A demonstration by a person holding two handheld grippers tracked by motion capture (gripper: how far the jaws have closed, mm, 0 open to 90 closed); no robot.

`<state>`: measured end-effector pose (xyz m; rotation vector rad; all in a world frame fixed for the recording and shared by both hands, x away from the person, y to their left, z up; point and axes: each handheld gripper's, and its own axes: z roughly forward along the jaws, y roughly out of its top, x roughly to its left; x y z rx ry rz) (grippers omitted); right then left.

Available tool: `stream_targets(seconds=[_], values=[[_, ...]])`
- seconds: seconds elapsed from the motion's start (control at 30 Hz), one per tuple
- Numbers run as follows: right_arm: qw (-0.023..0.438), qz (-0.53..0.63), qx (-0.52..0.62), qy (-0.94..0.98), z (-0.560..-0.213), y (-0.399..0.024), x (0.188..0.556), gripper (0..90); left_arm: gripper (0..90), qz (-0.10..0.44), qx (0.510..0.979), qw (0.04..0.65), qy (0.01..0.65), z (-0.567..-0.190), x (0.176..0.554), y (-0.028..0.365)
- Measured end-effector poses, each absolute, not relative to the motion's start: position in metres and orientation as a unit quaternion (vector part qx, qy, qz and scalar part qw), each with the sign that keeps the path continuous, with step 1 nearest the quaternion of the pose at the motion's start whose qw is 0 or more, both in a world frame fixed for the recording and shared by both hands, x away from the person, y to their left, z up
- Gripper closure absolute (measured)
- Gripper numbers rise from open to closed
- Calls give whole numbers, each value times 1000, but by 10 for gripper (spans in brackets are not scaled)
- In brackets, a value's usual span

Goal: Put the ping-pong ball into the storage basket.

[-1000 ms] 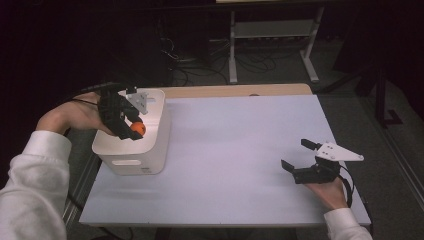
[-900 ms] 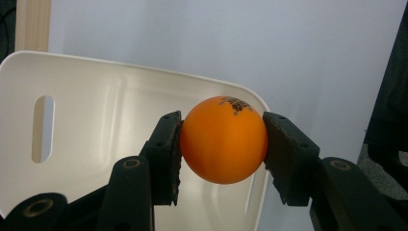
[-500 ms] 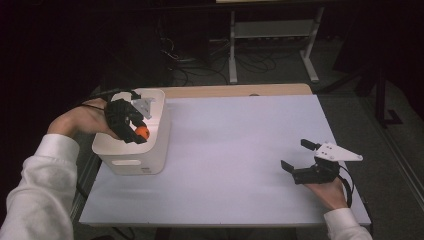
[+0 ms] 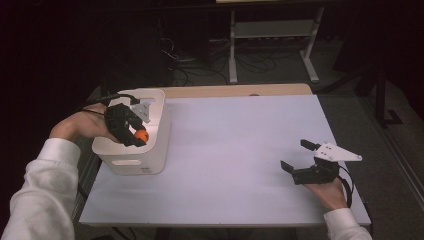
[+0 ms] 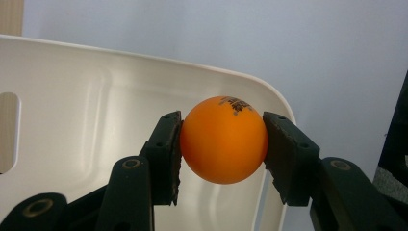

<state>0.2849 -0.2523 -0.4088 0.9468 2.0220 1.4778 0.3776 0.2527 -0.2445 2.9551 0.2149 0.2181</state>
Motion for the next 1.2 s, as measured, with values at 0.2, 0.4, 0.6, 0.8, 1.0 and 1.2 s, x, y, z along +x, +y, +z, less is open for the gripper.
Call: stream_targets(seconds=[0.2,0.4,0.6,0.8,1.0,1.2], values=[[230,534,346,737,-409,-252,284,0,508,77,991,82,68,-251,379,252],[231,533,345,737,-410,-252,285,0,508,72,992,82,69,-258,381,253],[232,531,344,739,-410,-252,285,0,508,66,991,84,76,-269,384,257],[231,528,345,740,-410,-251,284,0,508,61,991,86,80,-277,386,259],[233,525,345,743,-411,-252,285,0,508,55,991,89,88,-285,390,261],[232,525,346,742,-411,-252,284,0,508,47,990,93,98,-294,393,265]])
